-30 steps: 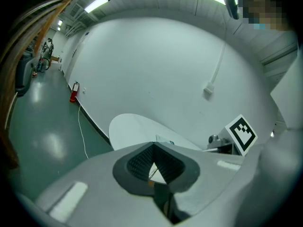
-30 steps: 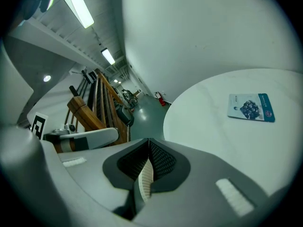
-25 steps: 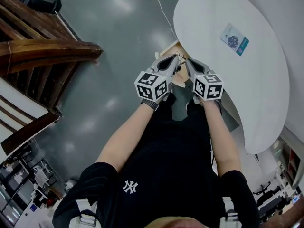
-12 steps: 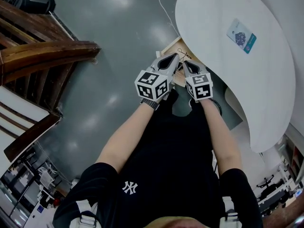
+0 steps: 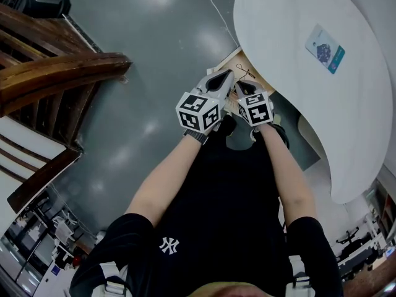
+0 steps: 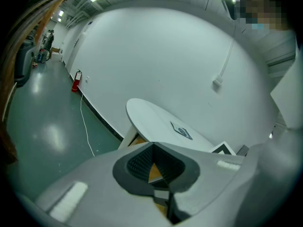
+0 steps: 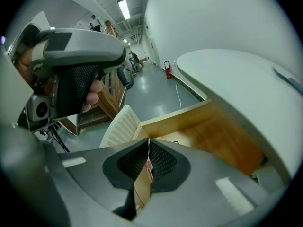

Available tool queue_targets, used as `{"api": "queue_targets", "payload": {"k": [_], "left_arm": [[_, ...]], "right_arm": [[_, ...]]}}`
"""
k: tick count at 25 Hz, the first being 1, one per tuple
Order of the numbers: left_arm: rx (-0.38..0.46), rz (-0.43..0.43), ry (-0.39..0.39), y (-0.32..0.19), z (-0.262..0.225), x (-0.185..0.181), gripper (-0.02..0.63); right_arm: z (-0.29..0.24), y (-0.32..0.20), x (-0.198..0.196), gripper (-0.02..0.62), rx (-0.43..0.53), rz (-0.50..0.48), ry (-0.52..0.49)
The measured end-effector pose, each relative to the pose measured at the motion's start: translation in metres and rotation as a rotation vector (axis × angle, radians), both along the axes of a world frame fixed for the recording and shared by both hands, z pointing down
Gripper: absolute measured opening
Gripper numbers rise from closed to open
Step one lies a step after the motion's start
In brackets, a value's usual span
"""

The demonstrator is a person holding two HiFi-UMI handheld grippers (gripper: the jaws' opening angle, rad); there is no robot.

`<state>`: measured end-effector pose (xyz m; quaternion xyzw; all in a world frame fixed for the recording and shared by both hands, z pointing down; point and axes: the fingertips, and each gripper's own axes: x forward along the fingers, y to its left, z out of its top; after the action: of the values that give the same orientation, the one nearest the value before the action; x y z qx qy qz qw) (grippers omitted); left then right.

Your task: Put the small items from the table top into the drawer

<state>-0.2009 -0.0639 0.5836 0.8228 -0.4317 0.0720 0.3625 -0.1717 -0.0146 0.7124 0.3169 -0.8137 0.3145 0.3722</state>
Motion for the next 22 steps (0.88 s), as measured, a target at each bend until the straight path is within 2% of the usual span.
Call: {"api": "queue_targets", "payload": {"k": [2,5,7,13,22], "left_arm": [[-0.001,0.002,-0.001,-0.001,0.002,-0.001,0.0],[-0.002,0.005,-0.002,-0.001,0.002,-0.001,0.0],[-0.001,0.007,-0.004,-0.002,0.001,-0.001,0.0],[0.004,0.014,-0.004,-0.005,-0.009,0.001,0.0],[0.029,0.06,-0.001,-0.001,-0.053,0.027,0.0]], "right_arm": [[0.004,-0.001,-0.004,0.037,-0.01,-0.01,-0.012],[0.006,-0.001,-0.008,0.092,-0.021,-0.025,-0.019],[0.006,-0.001,-0.008,0.097,-0.022,-0.028,-0.014],[-0.015,-0.006,-0.004,0.085,0.011,-0.011,-0.021],[-0.087,-0.009,0.021,0.06,0.073,0.068,-0.079]]}}
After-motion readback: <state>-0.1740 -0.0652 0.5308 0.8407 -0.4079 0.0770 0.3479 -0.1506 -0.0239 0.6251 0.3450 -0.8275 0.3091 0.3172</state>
